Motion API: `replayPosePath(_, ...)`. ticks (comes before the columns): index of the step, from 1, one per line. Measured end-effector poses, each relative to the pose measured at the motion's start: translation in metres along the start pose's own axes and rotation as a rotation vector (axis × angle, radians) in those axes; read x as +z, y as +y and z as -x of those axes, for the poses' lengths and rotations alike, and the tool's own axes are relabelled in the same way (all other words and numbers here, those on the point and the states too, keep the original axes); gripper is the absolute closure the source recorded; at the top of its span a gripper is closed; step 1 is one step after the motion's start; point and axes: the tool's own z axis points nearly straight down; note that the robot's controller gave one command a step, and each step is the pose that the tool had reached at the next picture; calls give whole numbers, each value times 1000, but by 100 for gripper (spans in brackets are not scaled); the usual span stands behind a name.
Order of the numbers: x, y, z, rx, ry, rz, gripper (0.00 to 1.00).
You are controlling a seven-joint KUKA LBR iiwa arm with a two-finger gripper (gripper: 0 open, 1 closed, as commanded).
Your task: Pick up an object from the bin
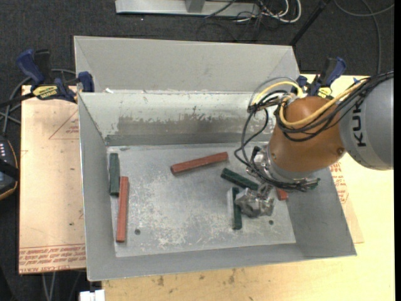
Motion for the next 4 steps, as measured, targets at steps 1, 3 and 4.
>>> replayPosePath(1, 0, 0, 0, 0, 0, 0, 0)
replayPosePath(3, 15, 34, 5, -469, 1, -2, 100)
replayPosePath(4, -145, 18, 26, -542, -2, -11, 100)
